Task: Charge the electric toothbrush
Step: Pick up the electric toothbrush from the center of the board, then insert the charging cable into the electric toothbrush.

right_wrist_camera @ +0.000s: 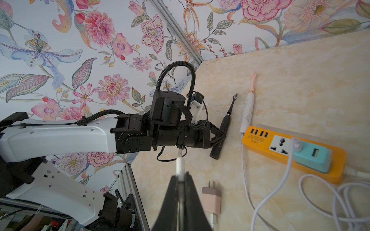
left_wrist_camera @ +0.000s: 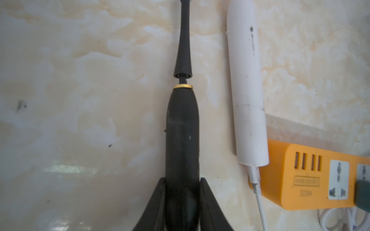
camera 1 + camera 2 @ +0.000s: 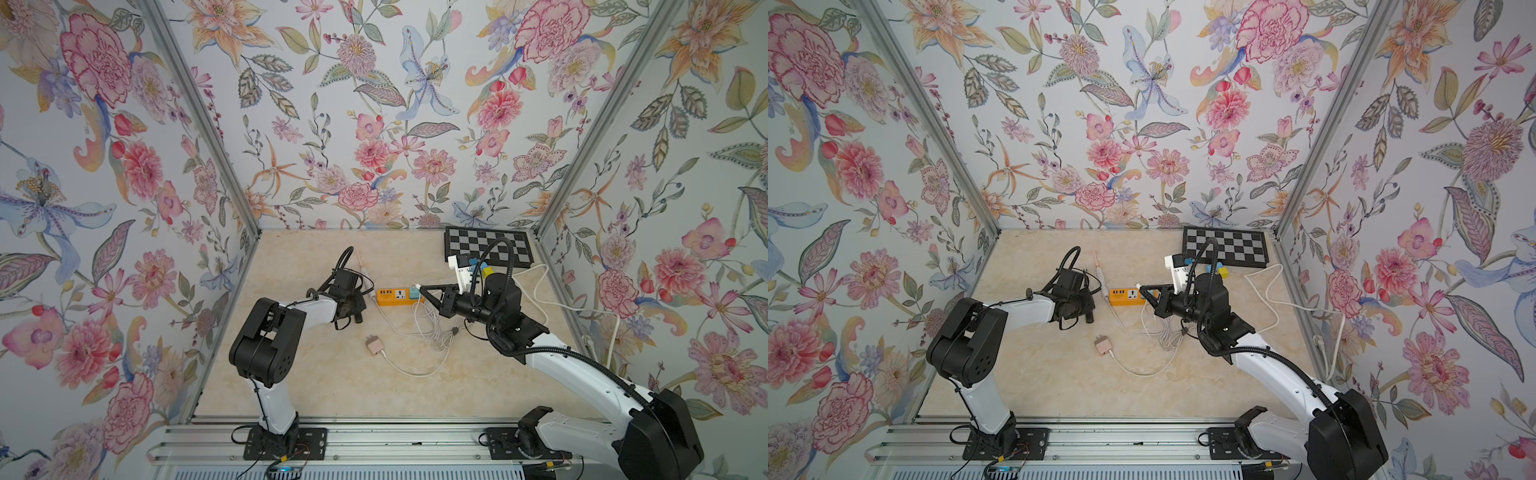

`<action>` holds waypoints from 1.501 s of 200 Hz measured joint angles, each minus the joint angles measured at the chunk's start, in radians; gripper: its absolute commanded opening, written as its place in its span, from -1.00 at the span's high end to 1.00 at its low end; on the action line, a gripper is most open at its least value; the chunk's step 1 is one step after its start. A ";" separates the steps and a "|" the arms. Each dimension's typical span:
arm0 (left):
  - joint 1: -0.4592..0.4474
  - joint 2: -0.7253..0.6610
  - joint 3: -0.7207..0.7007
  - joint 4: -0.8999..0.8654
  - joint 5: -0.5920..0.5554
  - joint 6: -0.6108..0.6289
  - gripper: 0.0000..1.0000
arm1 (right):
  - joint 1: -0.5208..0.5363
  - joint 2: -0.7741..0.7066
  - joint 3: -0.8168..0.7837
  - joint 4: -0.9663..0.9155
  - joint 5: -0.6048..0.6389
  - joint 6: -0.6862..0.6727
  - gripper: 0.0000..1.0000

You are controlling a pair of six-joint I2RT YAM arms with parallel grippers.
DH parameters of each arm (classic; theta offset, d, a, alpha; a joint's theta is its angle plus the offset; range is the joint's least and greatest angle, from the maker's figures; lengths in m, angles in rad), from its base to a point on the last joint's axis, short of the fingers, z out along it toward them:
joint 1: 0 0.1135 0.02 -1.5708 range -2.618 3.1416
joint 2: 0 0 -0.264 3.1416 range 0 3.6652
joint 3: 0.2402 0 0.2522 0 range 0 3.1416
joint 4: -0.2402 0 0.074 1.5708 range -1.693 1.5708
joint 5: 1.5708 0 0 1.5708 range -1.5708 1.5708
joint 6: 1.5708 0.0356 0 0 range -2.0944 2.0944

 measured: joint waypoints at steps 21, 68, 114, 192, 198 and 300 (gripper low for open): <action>0.000 -0.003 -0.006 0.010 0.007 -0.009 0.87 | 0.000 0.000 0.001 -0.009 0.000 0.000 0.98; 0.000 -0.106 -0.153 0.167 0.138 -0.132 1.00 | 0.005 0.000 0.000 0.016 0.026 0.050 0.97; -0.004 -0.407 -0.272 0.456 0.164 -0.344 1.00 | 0.089 0.032 -0.006 0.184 0.110 0.153 0.97; -0.034 -0.489 -0.264 0.718 0.119 -0.571 1.00 | 0.204 0.257 0.038 0.391 0.145 0.209 0.98; -0.034 -0.489 -0.264 0.721 0.117 -0.578 1.00 | 0.205 0.267 0.039 0.405 0.145 0.212 0.98; -0.048 -0.489 -0.263 0.770 0.099 -0.654 1.00 | 0.207 0.390 0.108 0.523 0.144 0.222 0.98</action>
